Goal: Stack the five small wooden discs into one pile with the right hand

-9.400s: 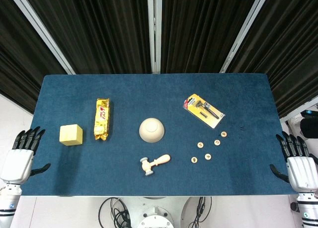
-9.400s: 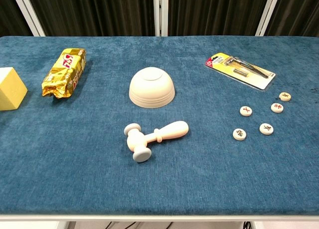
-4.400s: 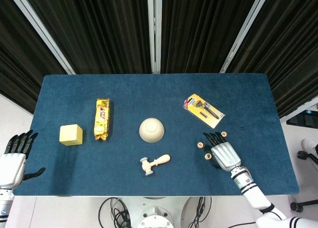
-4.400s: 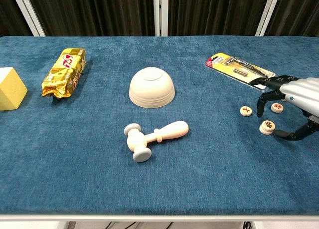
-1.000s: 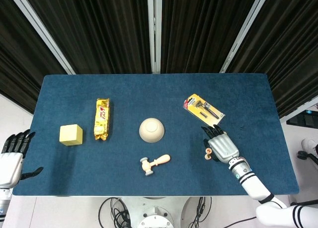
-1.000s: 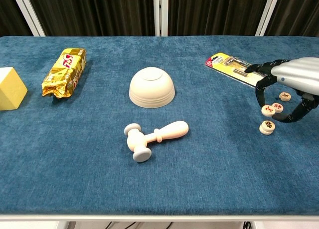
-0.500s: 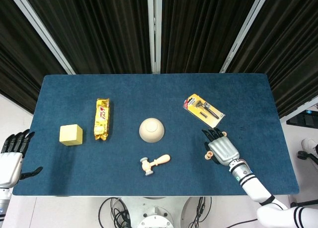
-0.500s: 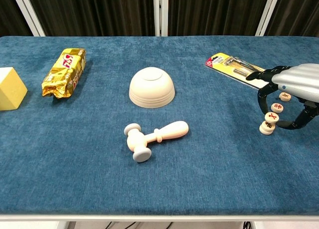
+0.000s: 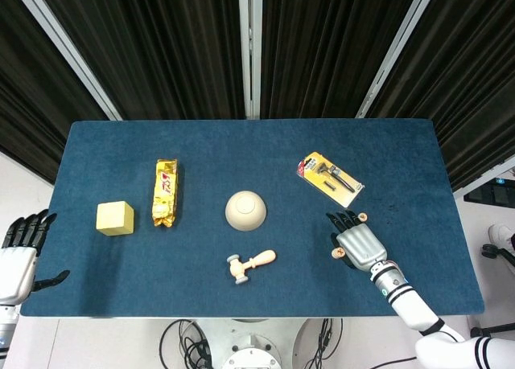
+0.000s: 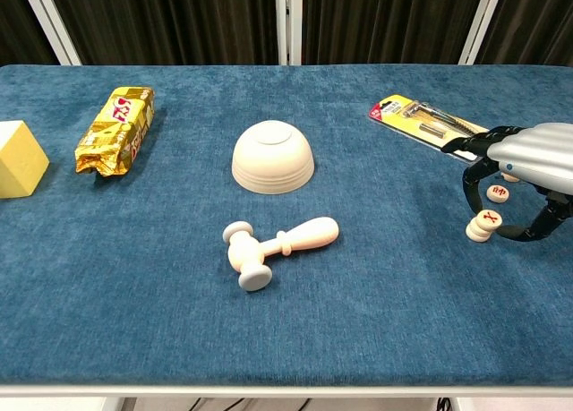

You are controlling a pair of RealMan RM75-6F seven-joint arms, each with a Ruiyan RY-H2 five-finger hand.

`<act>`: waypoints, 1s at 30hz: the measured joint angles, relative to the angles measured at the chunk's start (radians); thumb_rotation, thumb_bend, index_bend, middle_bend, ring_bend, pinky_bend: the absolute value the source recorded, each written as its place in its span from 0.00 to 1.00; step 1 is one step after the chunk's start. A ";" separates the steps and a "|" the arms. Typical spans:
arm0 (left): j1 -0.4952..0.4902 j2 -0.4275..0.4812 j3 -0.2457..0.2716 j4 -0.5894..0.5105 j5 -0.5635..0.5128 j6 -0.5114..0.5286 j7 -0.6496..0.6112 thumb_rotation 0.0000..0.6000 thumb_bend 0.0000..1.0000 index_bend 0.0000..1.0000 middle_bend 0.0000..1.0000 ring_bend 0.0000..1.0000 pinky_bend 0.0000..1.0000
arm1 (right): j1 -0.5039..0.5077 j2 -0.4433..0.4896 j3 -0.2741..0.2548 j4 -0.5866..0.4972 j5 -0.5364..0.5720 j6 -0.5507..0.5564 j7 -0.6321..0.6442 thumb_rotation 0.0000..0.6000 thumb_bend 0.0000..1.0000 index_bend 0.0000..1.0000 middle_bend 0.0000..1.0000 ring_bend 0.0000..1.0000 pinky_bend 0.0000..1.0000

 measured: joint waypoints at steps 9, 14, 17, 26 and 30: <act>0.000 0.000 -0.001 0.001 -0.003 -0.003 -0.007 1.00 0.06 0.02 0.00 0.00 0.00 | 0.004 -0.002 0.000 0.001 0.008 -0.008 -0.005 1.00 0.27 0.51 0.01 0.00 0.00; 0.000 0.002 -0.001 0.002 -0.002 -0.001 -0.011 1.00 0.06 0.02 0.00 0.00 0.00 | 0.003 -0.005 0.002 0.002 0.002 -0.003 0.002 1.00 0.27 0.50 0.01 0.00 0.00; 0.001 0.003 0.000 0.001 0.000 0.001 -0.014 1.00 0.06 0.02 0.00 0.00 0.00 | 0.003 -0.007 0.005 0.003 -0.004 -0.001 0.011 1.00 0.27 0.50 0.01 0.00 0.00; 0.001 0.004 0.001 0.002 0.002 0.000 -0.017 1.00 0.06 0.02 0.00 0.00 0.00 | 0.004 -0.009 0.003 0.007 0.004 -0.006 0.005 1.00 0.27 0.47 0.01 0.00 0.00; 0.001 0.004 0.001 0.001 0.002 -0.001 -0.015 1.00 0.06 0.02 0.00 0.00 0.00 | 0.005 -0.006 0.002 0.006 0.008 -0.011 0.003 1.00 0.27 0.43 0.00 0.00 0.00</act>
